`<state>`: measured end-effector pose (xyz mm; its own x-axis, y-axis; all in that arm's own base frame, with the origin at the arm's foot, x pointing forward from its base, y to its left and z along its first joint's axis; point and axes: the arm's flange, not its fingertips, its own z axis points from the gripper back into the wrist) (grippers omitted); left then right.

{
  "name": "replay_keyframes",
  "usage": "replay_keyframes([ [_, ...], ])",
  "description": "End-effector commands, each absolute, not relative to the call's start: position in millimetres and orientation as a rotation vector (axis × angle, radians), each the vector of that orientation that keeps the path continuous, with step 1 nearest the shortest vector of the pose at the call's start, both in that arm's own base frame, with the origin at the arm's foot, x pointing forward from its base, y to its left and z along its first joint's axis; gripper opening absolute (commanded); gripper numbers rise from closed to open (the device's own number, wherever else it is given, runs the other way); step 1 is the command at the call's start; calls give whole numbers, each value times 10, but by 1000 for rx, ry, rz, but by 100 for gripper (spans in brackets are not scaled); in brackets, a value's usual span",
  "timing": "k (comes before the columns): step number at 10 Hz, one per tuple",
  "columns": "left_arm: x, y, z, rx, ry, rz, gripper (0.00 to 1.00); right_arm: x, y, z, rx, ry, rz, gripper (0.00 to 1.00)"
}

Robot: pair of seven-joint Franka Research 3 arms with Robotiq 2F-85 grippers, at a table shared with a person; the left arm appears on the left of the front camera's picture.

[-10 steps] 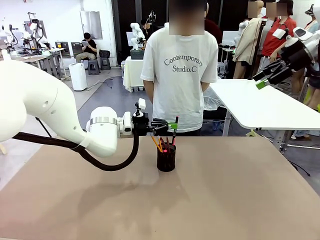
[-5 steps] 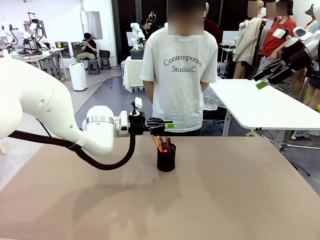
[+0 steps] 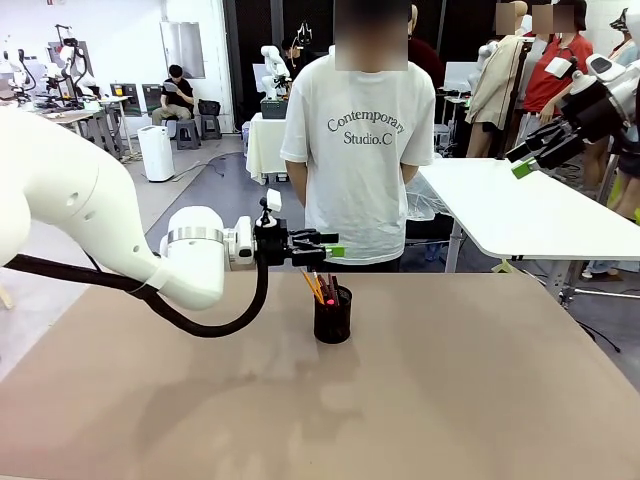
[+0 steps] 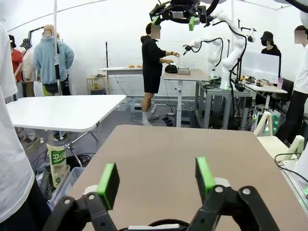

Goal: Place the pens into the pen holder.
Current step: Pick up a writing instrument from the table and place it into the Pen holder.

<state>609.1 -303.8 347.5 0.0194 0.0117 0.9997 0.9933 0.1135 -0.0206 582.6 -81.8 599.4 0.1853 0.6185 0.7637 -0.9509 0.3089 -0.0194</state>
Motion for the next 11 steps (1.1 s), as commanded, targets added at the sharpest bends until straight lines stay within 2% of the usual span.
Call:
replay_keyframes([
  [1, 6000, -2998, 3507, -1140, -1279, -1095, 100, 5814, -816, 6009, 526, -765, 1188, 100],
  [11, 6080, -3038, 3499, -1141, -1256, -1108, 100, 5814, -816, 6009, 526, -765, 1188, 100],
])
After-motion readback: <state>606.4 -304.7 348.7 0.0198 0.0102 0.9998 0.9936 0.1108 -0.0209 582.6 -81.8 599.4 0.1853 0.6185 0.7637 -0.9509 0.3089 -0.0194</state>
